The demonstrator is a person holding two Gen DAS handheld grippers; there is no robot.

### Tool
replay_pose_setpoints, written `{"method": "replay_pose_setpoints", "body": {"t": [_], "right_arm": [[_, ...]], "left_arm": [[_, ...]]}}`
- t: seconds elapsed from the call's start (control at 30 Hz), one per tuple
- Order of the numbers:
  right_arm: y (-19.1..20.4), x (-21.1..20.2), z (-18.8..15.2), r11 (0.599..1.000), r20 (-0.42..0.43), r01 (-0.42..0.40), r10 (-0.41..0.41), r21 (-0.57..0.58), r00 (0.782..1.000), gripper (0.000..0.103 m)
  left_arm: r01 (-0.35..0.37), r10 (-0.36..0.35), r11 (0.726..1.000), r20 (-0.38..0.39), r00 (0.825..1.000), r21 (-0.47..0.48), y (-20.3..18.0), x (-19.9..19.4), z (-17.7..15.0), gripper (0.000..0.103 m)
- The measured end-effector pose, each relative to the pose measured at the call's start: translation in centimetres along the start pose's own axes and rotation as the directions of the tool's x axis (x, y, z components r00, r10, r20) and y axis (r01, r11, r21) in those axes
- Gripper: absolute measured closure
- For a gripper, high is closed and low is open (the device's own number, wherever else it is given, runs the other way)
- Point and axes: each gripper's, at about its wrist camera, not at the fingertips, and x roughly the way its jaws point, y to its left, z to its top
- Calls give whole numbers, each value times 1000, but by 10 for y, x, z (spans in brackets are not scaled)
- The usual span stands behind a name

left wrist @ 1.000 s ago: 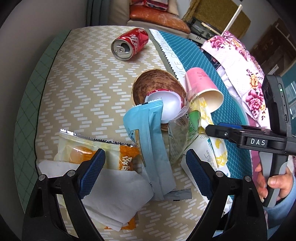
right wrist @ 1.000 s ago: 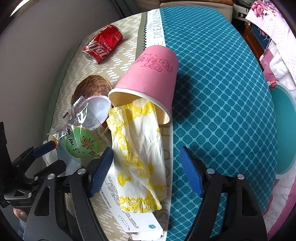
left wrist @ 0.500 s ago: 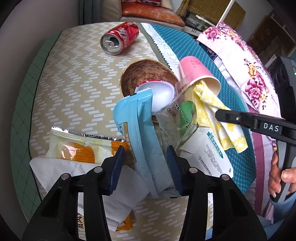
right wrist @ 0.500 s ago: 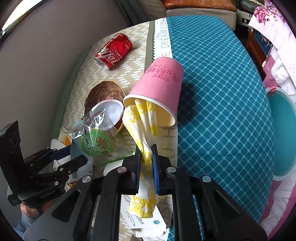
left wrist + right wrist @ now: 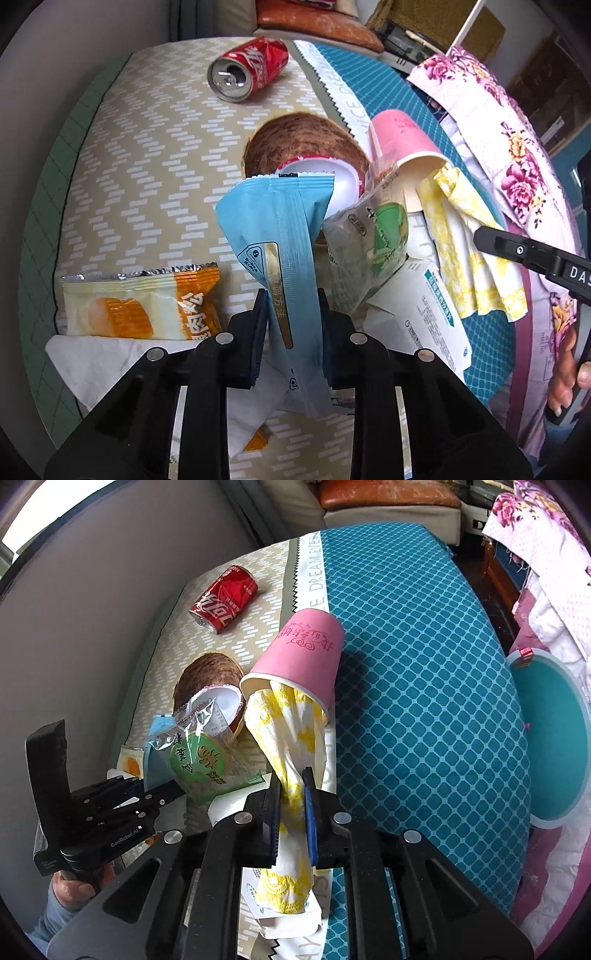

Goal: Collect trash
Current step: 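Grasp the blue wrapper with the left gripper while the right gripper grasps the yellow tissue, then carry the blue wrapper and yellow tissue toward the teal bin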

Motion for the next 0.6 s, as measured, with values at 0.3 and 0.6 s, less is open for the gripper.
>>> {"method": "replay_pose_setpoints", "body": {"t": [0.3,0.6], "right_arm": [[-8,-20,-3,999,48,-34,33,23,998,92],[-26,-43,-8,997,103,-58,53,54,993,92]], "left_arm": [[42,-38,999,119,992,-27,-4,-57,12,77],[63,-70,996,146,987,56,-47,-73,18,77]]}}
